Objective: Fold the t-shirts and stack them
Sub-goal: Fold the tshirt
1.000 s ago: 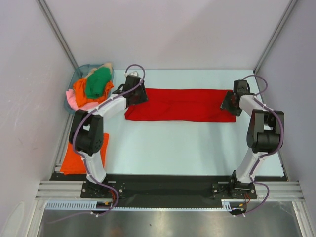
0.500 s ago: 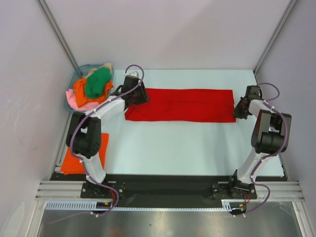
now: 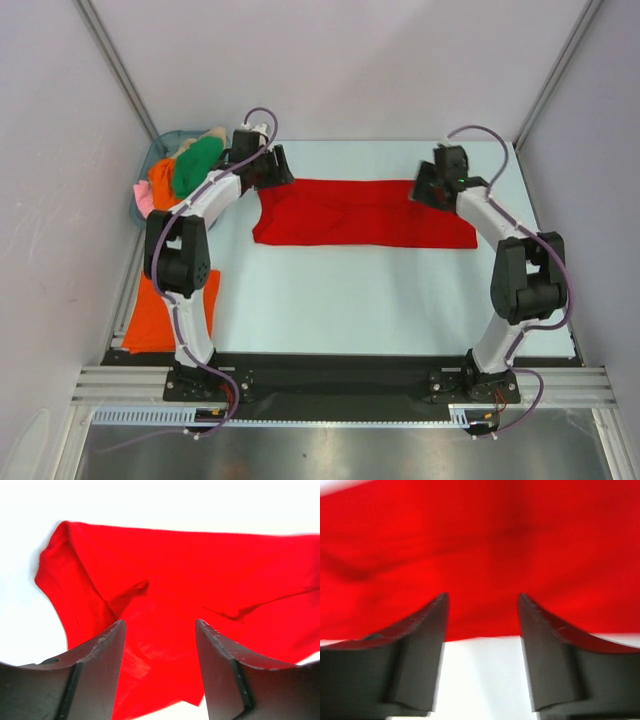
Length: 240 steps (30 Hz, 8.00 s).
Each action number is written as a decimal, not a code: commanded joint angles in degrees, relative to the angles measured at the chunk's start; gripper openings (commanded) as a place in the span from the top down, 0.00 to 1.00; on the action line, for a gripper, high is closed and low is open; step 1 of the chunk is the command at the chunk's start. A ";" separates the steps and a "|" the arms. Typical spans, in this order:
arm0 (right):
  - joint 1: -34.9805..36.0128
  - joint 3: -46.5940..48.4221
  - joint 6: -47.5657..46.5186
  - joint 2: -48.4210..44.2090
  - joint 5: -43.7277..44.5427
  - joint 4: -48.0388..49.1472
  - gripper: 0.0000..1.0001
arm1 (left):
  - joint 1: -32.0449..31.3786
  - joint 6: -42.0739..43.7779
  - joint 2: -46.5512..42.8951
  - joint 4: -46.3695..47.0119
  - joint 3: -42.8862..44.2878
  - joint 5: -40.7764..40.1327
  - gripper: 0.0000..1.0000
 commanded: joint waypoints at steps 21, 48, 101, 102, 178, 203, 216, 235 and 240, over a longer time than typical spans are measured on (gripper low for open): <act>15.98 -3.80 35.30 20.52 -28.53 44.93 0.50 | -0.06 11.72 8.20 -10.25 8.27 -4.44 0.36; 15.11 -0.92 39.00 25.97 -27.47 51.36 0.90 | 3.19 10.49 10.22 -10.78 8.89 2.68 0.39; 11.77 18.69 16.42 29.49 -35.12 19.39 0.59 | -2.78 0.65 -5.23 -3.93 -2.88 -16.56 0.46; 11.41 18.60 15.45 27.05 -34.51 18.05 0.53 | -3.04 0.13 -9.52 -3.75 -5.85 -17.78 0.42; -7.50 -52.65 28.06 -35.10 -18.68 8.20 1.00 | -4.19 -25.99 3.88 21.54 -11.52 -38.01 0.99; 38.14 -33.36 19.85 -42.78 -16.31 -7.27 0.29 | 1.17 -8.58 -6.11 23.15 -10.61 -19.83 0.43; 8.17 4.56 -6.52 1.82 -30.36 12.41 0.22 | -2.17 -17.54 -18.71 15.15 -25.30 -22.73 0.46; 5.87 60.44 -8.21 51.18 -40.04 5.82 0.34 | -0.24 -22.81 -0.60 16.90 -17.75 -22.46 0.42; 5.96 60.70 -4.78 54.35 -42.31 6.97 0.45 | 1.70 -25.10 3.09 18.64 -15.81 -20.70 0.39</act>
